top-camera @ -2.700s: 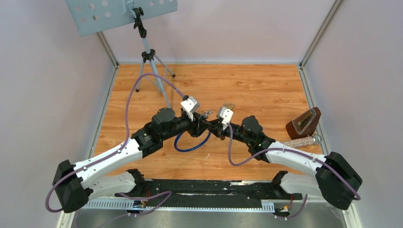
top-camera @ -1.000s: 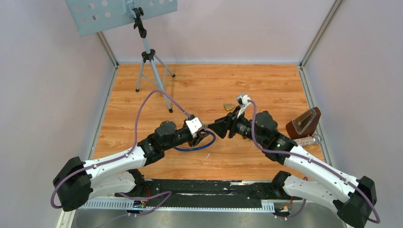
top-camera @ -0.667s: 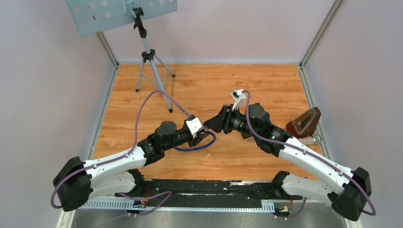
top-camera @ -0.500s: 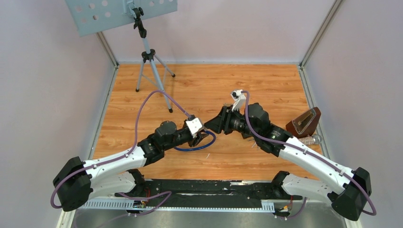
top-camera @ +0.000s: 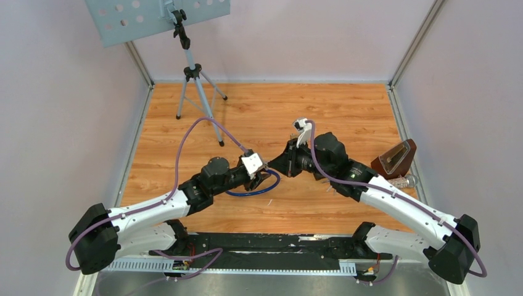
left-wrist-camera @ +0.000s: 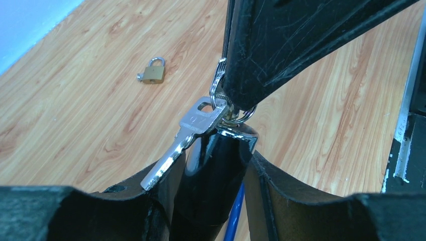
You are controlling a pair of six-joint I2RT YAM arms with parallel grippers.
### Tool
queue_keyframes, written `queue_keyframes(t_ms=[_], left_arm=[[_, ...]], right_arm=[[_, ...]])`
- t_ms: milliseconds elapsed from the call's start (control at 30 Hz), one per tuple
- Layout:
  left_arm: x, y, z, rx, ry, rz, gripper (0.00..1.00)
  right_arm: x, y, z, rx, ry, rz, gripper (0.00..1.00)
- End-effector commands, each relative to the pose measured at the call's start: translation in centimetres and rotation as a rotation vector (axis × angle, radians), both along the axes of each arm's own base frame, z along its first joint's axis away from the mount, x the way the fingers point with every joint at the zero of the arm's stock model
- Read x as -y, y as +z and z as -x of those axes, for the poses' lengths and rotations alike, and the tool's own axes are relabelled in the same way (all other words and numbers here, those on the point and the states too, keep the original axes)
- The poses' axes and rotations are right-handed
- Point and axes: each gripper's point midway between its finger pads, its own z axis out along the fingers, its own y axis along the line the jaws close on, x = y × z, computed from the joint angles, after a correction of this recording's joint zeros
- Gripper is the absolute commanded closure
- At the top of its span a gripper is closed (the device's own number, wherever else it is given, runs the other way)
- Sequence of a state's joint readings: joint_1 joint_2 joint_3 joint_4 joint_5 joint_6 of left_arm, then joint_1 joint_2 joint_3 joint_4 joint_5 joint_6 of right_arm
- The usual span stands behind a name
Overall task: Lock with the key
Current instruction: Lock the lock.
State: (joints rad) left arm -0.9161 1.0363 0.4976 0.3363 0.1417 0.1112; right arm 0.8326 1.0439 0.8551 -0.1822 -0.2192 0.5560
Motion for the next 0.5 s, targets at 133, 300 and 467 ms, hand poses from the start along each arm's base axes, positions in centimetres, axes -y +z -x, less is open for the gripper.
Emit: queue_keyframes(t_ms=[133, 300, 467], left_arm=[[0.2, 0.0, 0.5, -0.009, -0.033, -0.032, 1.0], [0.6, -0.1, 1.0, -0.024, -0.078, -0.072, 1.0], [1.0, -0.8, 1.4, -0.05, -0.118, -0.103, 1.0]], right_arm=[[0.0, 3.4, 0.3, 0.424, 0.156, -0.017, 1.0], [0.9, 3.8, 0.5, 0.742, 0.209, 0.01, 1.0], [1.0, 3.4, 0.9, 0.993, 0.309, 0.084, 1.0]])
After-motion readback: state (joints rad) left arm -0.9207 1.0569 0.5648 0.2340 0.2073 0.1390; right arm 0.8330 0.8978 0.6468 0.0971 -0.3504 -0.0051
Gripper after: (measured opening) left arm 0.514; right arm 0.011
